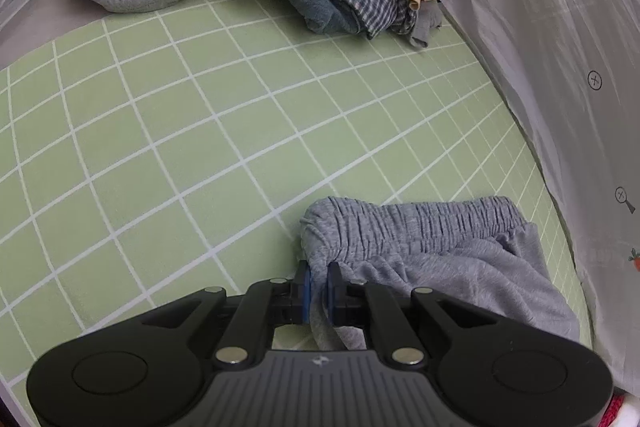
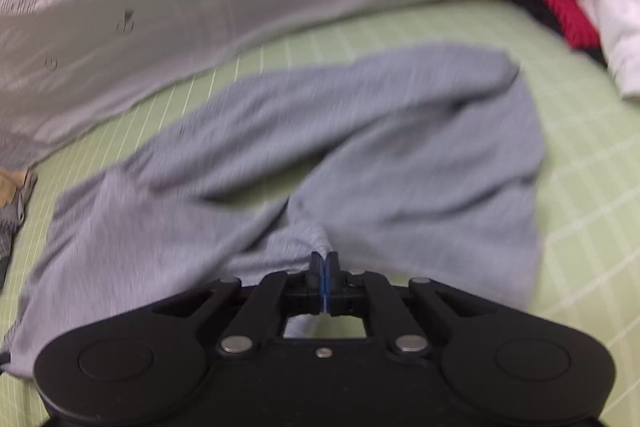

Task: Fold clothes
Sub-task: 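Pull the waistband with the left gripper while the right gripper stretches the leg away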

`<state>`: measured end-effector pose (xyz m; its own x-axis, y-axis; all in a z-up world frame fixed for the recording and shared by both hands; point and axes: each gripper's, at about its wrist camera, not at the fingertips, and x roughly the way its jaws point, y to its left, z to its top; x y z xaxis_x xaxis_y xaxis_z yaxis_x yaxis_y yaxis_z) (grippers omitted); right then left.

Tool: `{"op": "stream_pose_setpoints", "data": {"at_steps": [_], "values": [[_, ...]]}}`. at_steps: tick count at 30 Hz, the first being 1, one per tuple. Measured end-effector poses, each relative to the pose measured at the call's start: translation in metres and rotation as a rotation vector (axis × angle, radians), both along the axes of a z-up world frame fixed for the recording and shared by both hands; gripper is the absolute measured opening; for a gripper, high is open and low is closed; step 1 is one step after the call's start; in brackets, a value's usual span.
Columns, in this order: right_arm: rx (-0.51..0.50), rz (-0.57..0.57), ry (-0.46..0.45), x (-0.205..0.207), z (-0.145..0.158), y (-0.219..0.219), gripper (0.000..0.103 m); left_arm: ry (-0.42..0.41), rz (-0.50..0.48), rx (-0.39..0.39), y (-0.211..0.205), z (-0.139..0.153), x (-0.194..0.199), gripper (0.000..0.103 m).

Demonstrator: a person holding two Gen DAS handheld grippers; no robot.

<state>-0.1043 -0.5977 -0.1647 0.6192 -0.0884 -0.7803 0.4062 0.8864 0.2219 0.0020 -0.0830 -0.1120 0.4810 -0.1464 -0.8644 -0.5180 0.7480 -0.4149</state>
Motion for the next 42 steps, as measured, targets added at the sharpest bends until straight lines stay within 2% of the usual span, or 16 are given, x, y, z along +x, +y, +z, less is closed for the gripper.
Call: {"op": "stream_pose_setpoints", "data": {"at_steps": [4,6,9,12,14,16,20,24,31,35,38,39,42], "values": [[-0.179,-0.058,-0.110,0.020,0.053,-0.041,0.000,-0.066,-0.030,-0.012,-0.015,0.015,0.016,0.008],[-0.229,-0.093,-0.191,0.024,0.084,-0.057,0.001,-0.109,-0.050,-0.025,-0.022,0.027,0.023,0.008],[-0.309,-0.144,-0.317,0.015,0.130,-0.064,0.001,-0.179,-0.059,-0.045,-0.026,0.047,0.024,0.008],[-0.388,-0.159,-0.400,-0.007,0.155,-0.051,0.001,-0.213,-0.074,-0.003,-0.027,0.060,0.022,0.008],[-0.417,-0.137,-0.366,-0.022,0.146,-0.038,0.001,-0.197,-0.074,0.039,-0.023,0.059,0.018,0.008],[-0.412,-0.114,-0.281,-0.037,0.119,-0.027,0.001,-0.156,-0.061,0.060,-0.014,0.049,0.011,0.008],[-0.223,-0.169,-0.068,-0.077,0.044,-0.021,0.001,-0.072,-0.014,0.052,0.013,0.027,-0.008,0.008],[-0.052,-0.243,0.022,-0.110,0.008,-0.012,0.001,-0.052,0.001,0.081,0.033,0.026,-0.025,0.008],[-0.044,-0.079,0.052,-0.110,0.010,0.034,0.001,-0.051,0.065,0.121,0.087,0.032,-0.051,0.008],[-0.039,0.007,0.081,-0.110,0.009,0.067,0.001,-0.011,0.106,0.152,0.118,0.026,-0.066,0.008],[-0.041,0.069,0.106,-0.110,0.009,0.090,0.001,0.024,0.074,0.167,0.129,0.019,-0.070,0.009],[-0.053,0.084,0.119,-0.109,0.009,0.096,0.002,0.034,0.060,0.168,0.128,0.017,-0.070,0.015],[-0.072,0.094,0.131,-0.108,0.012,0.106,0.008,0.058,0.021,0.173,0.125,0.011,-0.070,0.018]]}}
